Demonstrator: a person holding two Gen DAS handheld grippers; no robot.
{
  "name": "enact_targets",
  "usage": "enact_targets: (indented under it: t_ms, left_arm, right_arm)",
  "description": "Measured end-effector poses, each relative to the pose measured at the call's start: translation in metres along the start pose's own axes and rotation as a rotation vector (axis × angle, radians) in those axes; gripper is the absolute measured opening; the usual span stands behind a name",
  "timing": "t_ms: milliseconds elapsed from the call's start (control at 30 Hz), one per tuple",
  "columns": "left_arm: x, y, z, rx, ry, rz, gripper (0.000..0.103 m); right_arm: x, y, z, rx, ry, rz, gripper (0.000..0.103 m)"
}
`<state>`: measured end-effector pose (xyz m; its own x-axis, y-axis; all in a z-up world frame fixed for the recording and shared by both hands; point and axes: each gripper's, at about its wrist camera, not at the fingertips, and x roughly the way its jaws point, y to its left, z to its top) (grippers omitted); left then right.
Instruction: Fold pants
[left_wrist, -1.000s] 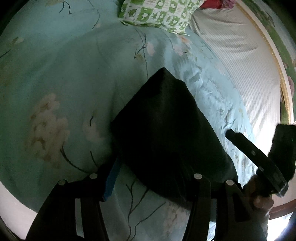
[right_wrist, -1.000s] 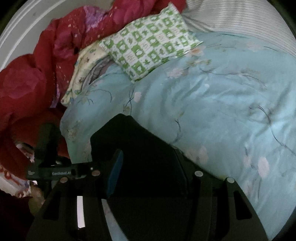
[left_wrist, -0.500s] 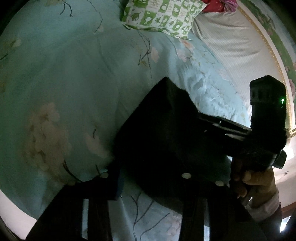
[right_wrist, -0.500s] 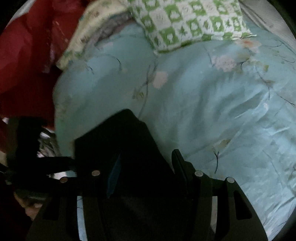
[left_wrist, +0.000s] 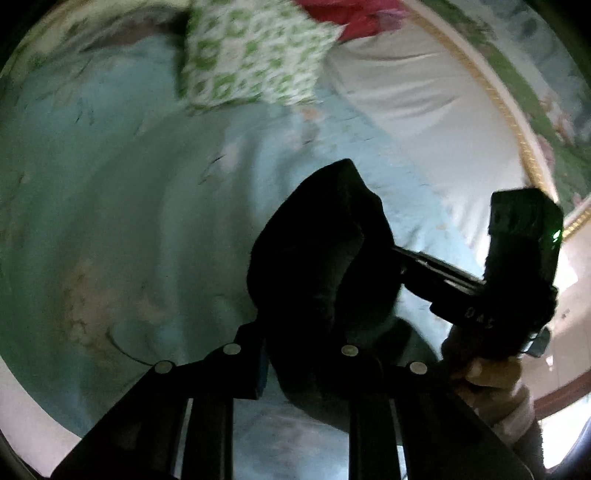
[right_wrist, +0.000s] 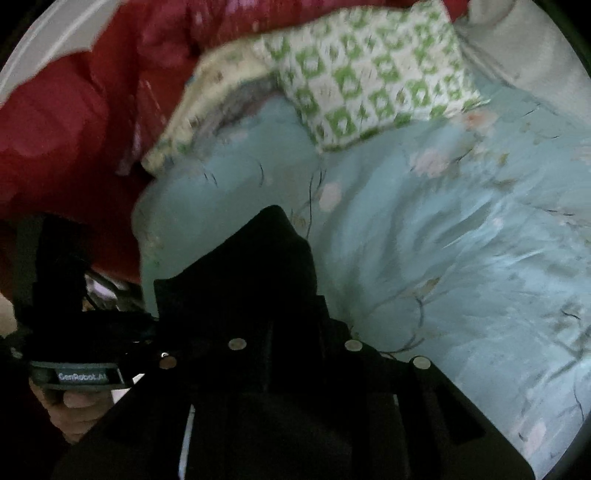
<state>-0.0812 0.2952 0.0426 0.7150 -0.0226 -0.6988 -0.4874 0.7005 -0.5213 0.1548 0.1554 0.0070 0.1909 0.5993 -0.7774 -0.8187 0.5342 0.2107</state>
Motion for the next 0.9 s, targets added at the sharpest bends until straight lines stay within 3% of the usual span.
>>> enact_targets:
  t_ms: [300,533,667,900]
  left_arm:
    - [-0.027,-0.104,-0.003,0.203,-0.028,-0.168,0.018]
    - [-0.023,-0.182,-0.039,0.36,0.015,-0.264,0.018]
    - [-0.01,-0.224,-0.067,0.469,0.04,-0.27,0.018]
    - [0.018,-0.265,-0.111,0.566,0.122,-0.26,0.018]
  right_arm:
    - [-0.114,0.0,-0.027,0.102,-0.272,-0.029,0.019]
    - [-0.179,-0.014,-0.078,0.199,-0.414,-0.062,0.018]
    - [-0.208,-0.026,-0.114,0.263,-0.476,-0.087,0.018]
    - [-0.231,-0.052,-0.173,0.392,-0.536,-0.113,0.017]
